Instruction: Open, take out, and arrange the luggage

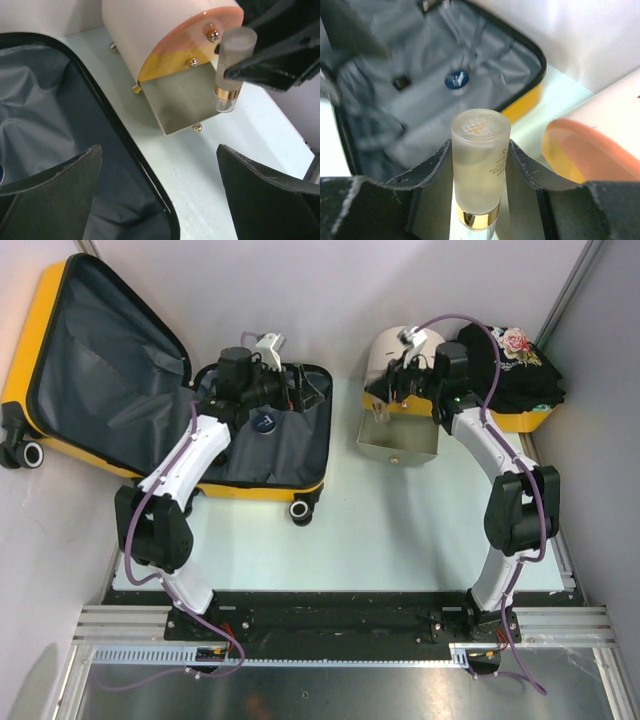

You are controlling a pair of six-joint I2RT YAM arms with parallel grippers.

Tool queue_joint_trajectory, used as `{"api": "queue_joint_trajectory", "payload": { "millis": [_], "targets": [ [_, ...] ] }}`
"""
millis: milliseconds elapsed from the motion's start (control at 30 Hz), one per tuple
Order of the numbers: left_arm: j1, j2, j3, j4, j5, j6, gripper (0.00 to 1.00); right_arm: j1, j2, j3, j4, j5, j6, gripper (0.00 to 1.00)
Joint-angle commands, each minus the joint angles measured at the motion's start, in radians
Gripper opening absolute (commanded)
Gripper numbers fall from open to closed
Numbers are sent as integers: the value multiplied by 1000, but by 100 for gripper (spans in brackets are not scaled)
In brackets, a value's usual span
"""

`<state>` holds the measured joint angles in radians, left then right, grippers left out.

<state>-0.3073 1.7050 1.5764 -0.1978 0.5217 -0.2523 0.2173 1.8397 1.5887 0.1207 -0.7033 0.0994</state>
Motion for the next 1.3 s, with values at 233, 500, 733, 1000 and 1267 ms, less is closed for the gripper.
{"api": "queue_joint_trajectory", "payload": {
  "millis": [233,500,733,1000,1267],
  "targets": [
    [0,-65,-3,8,-9,16,99,134,-5,71,-544,298,-980,0],
    [0,-45,22,8,0,11,100,136,119,83,-515,430,-1055,0],
    [0,-51,11,5,-6,21,100,128,205,119,-507,467,-1116,4],
    [13,-58,8,-2,-25,15,100,122,234,128,-501,485,-1147,50],
    [17,-39,37,-11,-23,16,100,148,181,139,-506,446,-1124,68]
  ]
}}
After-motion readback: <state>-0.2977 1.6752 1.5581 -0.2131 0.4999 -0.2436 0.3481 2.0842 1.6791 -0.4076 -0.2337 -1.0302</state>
